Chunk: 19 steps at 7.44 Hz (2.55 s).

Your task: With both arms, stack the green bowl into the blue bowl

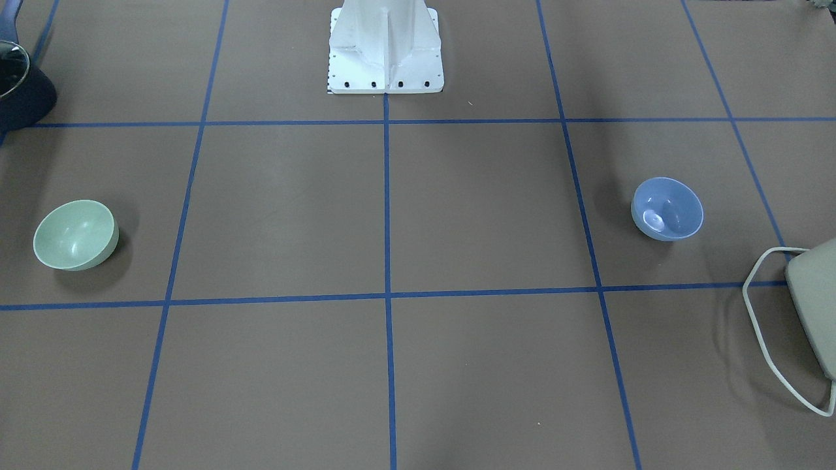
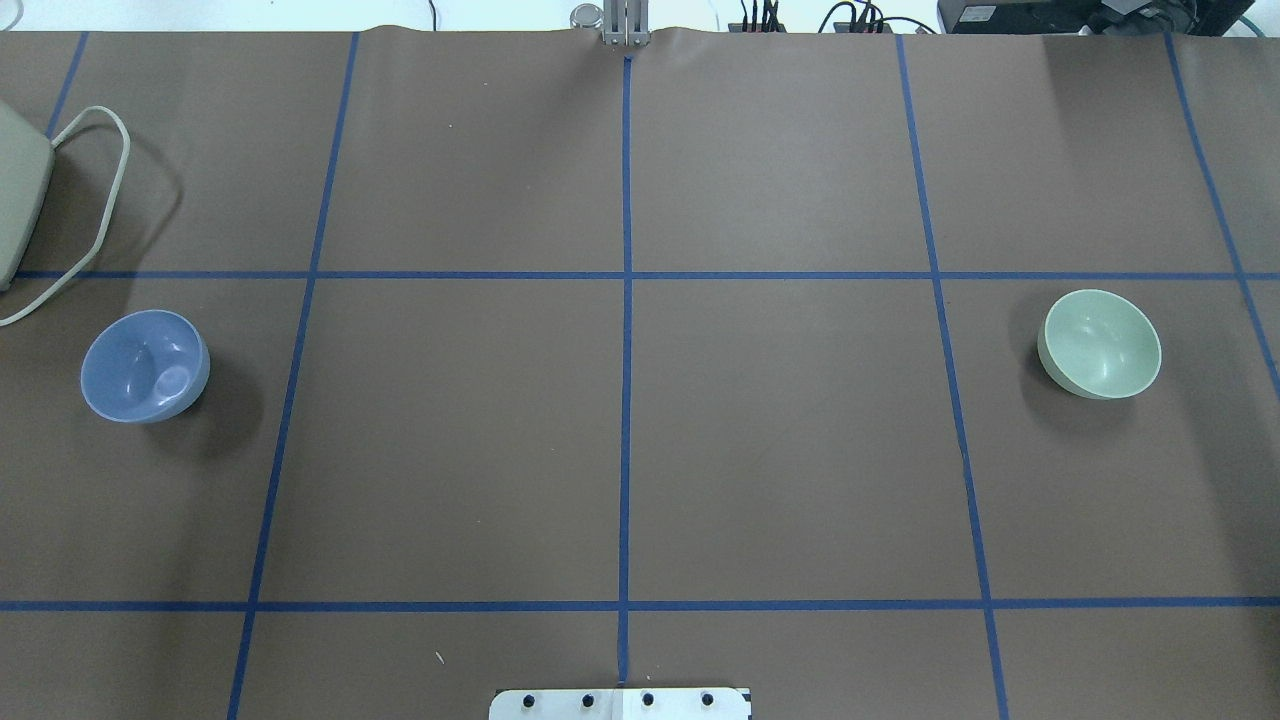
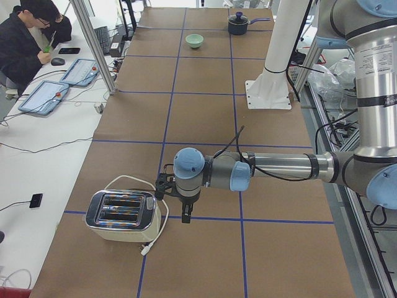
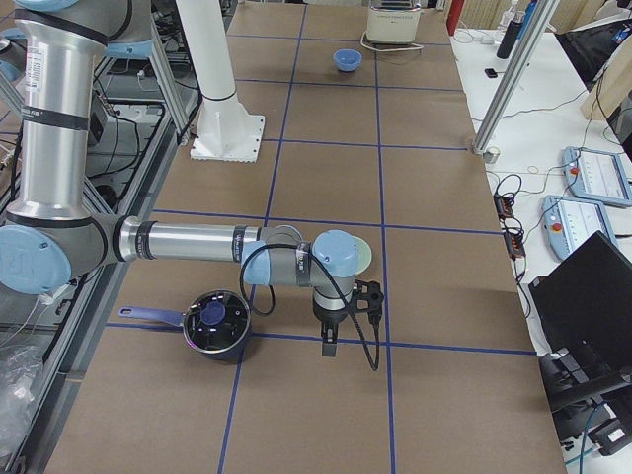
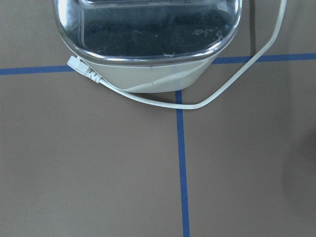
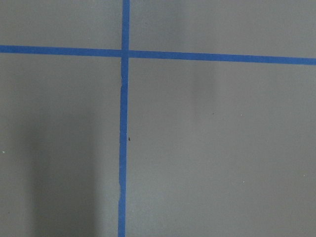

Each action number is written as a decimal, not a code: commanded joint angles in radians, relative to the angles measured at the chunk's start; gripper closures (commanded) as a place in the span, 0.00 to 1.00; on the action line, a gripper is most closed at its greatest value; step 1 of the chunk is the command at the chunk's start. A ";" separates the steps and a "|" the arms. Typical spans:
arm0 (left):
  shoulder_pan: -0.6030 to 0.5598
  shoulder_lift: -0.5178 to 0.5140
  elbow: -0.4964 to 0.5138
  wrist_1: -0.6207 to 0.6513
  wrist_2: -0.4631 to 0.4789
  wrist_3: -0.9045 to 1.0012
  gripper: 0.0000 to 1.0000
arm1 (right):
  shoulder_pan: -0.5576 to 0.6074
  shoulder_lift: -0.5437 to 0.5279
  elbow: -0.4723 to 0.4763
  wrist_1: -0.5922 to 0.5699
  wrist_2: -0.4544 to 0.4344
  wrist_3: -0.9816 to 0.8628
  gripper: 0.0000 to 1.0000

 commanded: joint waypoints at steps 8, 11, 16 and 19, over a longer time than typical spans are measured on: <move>-0.002 -0.038 -0.048 -0.061 -0.002 -0.008 0.02 | -0.011 0.012 0.011 0.236 0.000 0.007 0.00; -0.002 -0.084 0.035 -0.296 -0.003 -0.003 0.02 | -0.047 0.038 0.012 0.347 0.034 0.008 0.00; 0.128 -0.080 0.063 -0.551 0.006 -0.294 0.02 | -0.074 0.034 0.005 0.368 0.040 0.022 0.00; 0.386 -0.081 0.066 -0.560 0.128 -0.570 0.02 | -0.081 0.025 0.002 0.365 0.040 0.025 0.00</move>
